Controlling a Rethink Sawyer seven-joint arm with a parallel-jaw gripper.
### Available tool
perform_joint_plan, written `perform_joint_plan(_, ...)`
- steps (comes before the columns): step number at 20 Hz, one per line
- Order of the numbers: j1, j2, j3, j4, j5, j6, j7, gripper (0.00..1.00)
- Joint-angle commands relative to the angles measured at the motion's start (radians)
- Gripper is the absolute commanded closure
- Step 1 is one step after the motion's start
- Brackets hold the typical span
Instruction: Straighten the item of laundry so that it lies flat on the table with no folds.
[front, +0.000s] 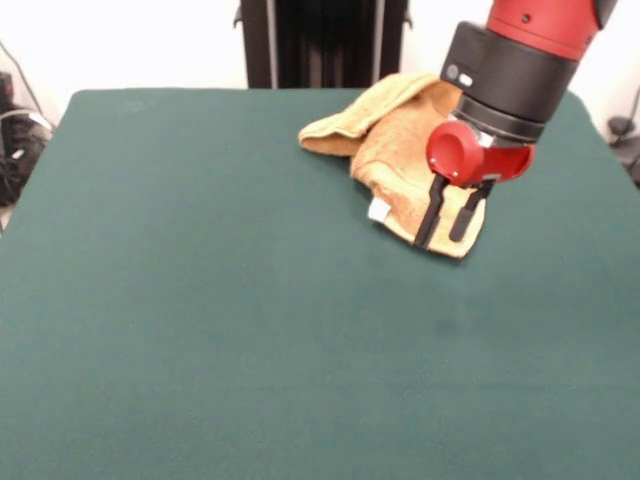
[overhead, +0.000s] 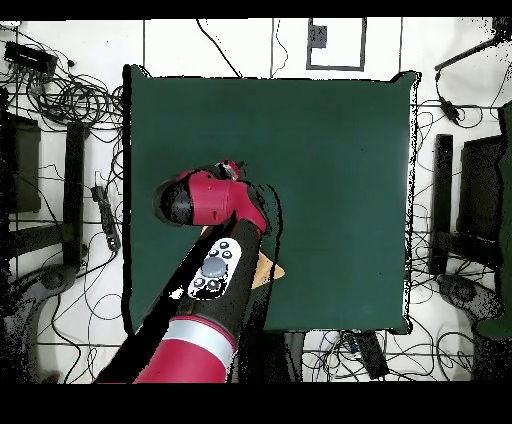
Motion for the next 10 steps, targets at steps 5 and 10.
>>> perform_joint_plan(5, 0.004, 0.022, 0.121, 0.143, 0.050, -0.081, 0.334, 0.00)
perform_joint_plan(10, 0.018, 0.022, 0.103, 0.124, 0.033, -0.053, 0.317, 0.00)
